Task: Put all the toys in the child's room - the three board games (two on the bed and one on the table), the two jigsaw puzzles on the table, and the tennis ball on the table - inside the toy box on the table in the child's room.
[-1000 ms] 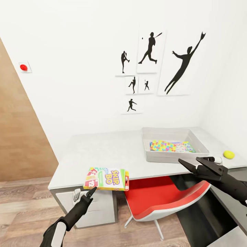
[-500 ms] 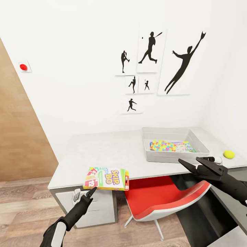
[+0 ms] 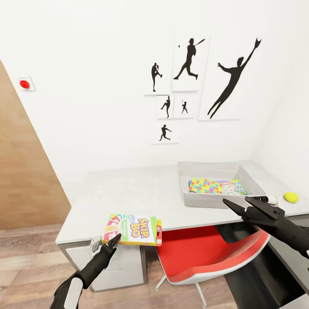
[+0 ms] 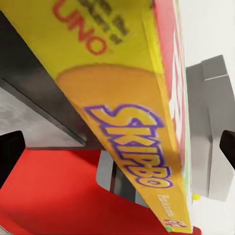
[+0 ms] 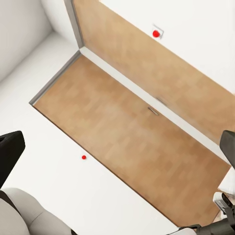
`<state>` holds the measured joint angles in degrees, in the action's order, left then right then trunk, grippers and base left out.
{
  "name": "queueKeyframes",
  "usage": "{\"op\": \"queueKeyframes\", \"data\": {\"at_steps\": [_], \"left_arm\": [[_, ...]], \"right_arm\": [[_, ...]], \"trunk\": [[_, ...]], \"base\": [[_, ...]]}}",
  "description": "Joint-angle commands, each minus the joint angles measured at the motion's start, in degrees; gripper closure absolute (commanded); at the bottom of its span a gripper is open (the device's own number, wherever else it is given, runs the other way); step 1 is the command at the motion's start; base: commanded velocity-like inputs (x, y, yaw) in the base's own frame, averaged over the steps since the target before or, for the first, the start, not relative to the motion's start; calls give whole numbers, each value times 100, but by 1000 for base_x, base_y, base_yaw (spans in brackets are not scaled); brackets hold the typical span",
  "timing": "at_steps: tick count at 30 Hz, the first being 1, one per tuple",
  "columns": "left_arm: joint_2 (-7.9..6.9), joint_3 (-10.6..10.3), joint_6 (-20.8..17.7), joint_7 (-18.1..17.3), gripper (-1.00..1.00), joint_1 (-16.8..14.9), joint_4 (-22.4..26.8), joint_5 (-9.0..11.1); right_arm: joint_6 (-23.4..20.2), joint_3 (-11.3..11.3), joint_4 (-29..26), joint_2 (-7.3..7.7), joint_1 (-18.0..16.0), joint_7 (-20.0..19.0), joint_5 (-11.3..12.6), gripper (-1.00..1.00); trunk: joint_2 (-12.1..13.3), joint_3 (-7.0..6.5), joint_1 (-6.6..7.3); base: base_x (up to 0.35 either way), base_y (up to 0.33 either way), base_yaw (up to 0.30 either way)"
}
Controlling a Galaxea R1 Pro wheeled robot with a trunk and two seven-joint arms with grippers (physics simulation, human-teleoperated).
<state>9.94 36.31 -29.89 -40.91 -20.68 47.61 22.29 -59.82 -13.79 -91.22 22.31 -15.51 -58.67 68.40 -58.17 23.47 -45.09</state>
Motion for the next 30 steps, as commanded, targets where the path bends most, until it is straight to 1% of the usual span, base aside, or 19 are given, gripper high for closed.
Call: {"op": "queueKeyframes", "data": {"at_steps": [1, 9, 30], "left_arm": [[6, 23, -44, -13, -100, -6, 2, 17], [6, 25, -44, -13, -100, -6, 2, 19], [6, 8, -18, -20, -100, -6, 2, 13]], "right_arm": [[-18, -4, 3, 1, -4, -22, -11, -100], [-18, -2, 2, 1, -4, -20, -11, -100], [-18, -4, 3, 1, -4, -22, -11, -100]], "trunk": [[-4, 6, -2], [-4, 6, -2], [-4, 6, -2]], "base": [[95, 0, 0], [40, 0, 0], [3, 0, 0]]}}
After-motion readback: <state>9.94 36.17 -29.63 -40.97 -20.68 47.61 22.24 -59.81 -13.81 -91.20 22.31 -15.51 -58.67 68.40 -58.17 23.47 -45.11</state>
